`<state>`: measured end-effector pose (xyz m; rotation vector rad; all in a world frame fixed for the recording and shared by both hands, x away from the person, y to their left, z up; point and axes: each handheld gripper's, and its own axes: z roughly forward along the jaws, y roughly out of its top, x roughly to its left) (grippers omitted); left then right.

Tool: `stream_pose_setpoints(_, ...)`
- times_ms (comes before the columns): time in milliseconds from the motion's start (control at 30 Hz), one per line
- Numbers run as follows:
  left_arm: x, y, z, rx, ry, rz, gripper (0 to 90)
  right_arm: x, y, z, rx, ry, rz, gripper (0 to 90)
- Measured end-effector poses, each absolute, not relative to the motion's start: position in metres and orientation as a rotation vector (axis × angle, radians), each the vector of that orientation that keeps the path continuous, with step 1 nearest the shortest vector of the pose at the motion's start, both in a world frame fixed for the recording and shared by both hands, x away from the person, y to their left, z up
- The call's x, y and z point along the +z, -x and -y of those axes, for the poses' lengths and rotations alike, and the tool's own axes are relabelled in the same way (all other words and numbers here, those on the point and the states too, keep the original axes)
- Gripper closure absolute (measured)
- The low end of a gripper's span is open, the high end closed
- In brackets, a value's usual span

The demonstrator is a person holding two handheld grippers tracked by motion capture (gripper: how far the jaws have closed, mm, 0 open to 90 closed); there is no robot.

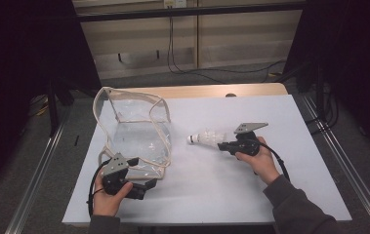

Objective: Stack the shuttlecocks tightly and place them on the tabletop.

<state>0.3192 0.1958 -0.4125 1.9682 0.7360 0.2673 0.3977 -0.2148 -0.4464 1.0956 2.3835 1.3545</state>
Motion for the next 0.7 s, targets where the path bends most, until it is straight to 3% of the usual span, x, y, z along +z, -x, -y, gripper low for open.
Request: stream_pose_setpoints(700, -0.4124, -0.3196, -0.1955, 0.269, -1.966, -0.737, 1.0, -0.4474, -0.3985, 0.2091, 1.376, -1.077, -2.376, 90.0)
